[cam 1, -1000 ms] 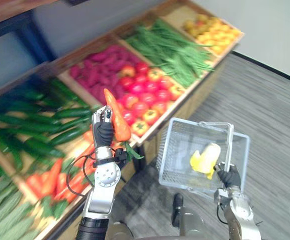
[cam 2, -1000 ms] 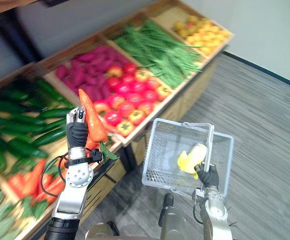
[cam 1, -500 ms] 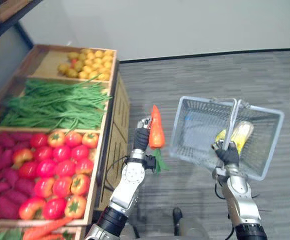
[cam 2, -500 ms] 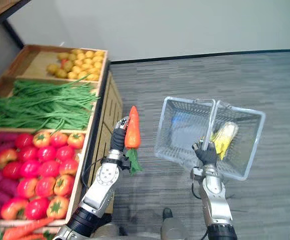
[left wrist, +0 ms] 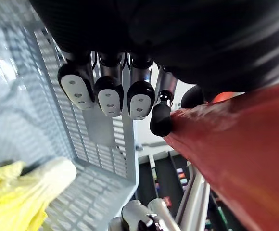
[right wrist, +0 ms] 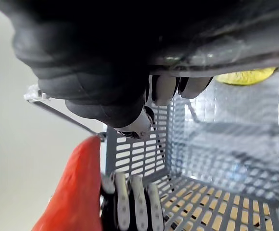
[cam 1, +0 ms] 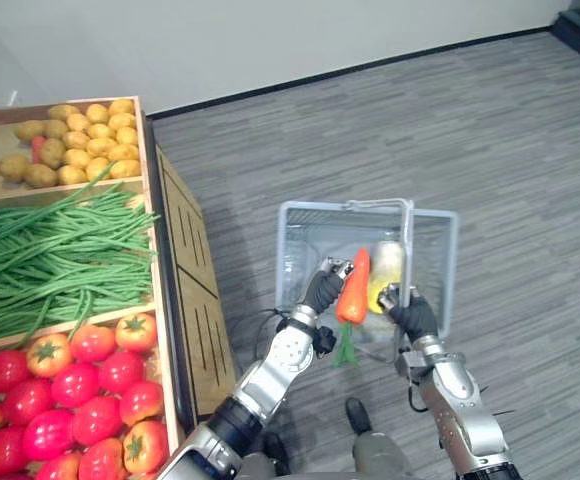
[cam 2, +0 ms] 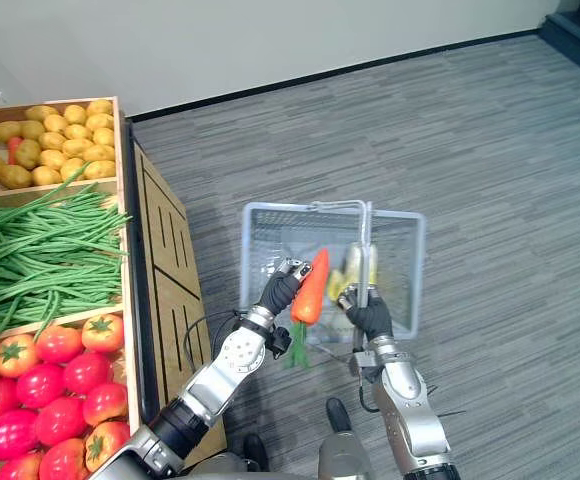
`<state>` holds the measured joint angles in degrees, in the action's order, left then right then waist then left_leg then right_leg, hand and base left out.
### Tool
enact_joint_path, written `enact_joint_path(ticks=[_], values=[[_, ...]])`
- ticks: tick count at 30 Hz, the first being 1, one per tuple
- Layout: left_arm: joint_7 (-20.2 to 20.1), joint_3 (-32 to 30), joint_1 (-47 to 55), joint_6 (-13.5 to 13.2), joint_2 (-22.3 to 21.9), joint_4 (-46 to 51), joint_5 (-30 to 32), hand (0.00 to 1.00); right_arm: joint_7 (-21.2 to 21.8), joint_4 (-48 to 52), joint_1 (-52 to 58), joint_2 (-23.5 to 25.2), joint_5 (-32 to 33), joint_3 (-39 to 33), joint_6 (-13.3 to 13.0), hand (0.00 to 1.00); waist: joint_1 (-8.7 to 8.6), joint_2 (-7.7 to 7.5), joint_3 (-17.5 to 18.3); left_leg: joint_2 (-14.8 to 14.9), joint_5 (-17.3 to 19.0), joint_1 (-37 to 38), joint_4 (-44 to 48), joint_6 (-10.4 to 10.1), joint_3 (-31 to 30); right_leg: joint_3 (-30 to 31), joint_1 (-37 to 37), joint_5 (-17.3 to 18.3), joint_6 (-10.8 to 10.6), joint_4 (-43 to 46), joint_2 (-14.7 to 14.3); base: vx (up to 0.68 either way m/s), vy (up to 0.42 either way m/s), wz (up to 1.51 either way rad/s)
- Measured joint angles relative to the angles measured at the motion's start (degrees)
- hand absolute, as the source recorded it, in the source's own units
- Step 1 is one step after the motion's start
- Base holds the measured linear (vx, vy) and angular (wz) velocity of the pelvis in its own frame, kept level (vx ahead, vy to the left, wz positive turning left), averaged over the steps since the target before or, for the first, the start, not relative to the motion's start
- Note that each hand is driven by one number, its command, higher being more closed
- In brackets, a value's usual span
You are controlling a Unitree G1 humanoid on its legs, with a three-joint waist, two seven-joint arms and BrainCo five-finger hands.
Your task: Pick vegetable in the basket
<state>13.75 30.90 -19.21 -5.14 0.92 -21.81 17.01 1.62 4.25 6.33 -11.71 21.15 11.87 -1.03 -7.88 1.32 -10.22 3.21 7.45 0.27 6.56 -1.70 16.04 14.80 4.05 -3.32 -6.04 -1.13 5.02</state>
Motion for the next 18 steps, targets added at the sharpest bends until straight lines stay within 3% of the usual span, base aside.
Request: enact_joint_path(ticks=[1, 6, 11, 18], values=[[0.00, 0.00, -0.16, 0.03, 0.00, -0.79, 1.32, 0.00, 0.25, 0.12, -0.01, 0.02, 0.65, 0.82, 0.00, 1.00, -0.52, 0.00, 0.00, -0.04, 0.00, 0.20, -0.46, 0.00, -0.05, -0.10, -0.01, 0.00, 0.00, 0.01, 0.08, 0.00, 0.000, 0.00], [-0.03, -0.08, -0.25, 0.69, 0.87, -4.53, 5.34, 0.00, 0.93, 0.12, 0.39, -0.12, 3.08, 2.76, 0.09, 1.00, -0.71, -0.21, 0.03, -0.52, 0.00, 0.59, -0.84, 0.01, -0.26, -0.37, -0.21, 0.00, 0.00, 0.05, 0.22, -0.02, -0.005, 0.02], [-0.24, -1.52, -0.25, 3.55, 1.58, -10.54, 9.75, 0.00, 1.04, 0.70, 0.52, 0.03, 5.33, 5.49, 0.26, 1.00, -0.75, -1.46, 0.05, -0.62, -0.42, 0.58, -1.65, 0.29, -0.79, -0.66, -0.21, 0.04, 0.05, -0.46, 0.54, -0.06, -0.036, 0.01], [-1.30, -1.22, -0.26, 3.71, 1.32, -10.89, 12.88, 0.00, 2.41, 1.95, 0.94, -0.09, 7.82, 6.50, 0.31, 1.00, -0.79, -1.95, 0.20, -0.65, -1.52, 0.41, -2.59, -0.04, -2.40, -2.20, -0.52, 0.04, 0.06, -0.84, 0.69, -0.04, -0.044, 0.10]])
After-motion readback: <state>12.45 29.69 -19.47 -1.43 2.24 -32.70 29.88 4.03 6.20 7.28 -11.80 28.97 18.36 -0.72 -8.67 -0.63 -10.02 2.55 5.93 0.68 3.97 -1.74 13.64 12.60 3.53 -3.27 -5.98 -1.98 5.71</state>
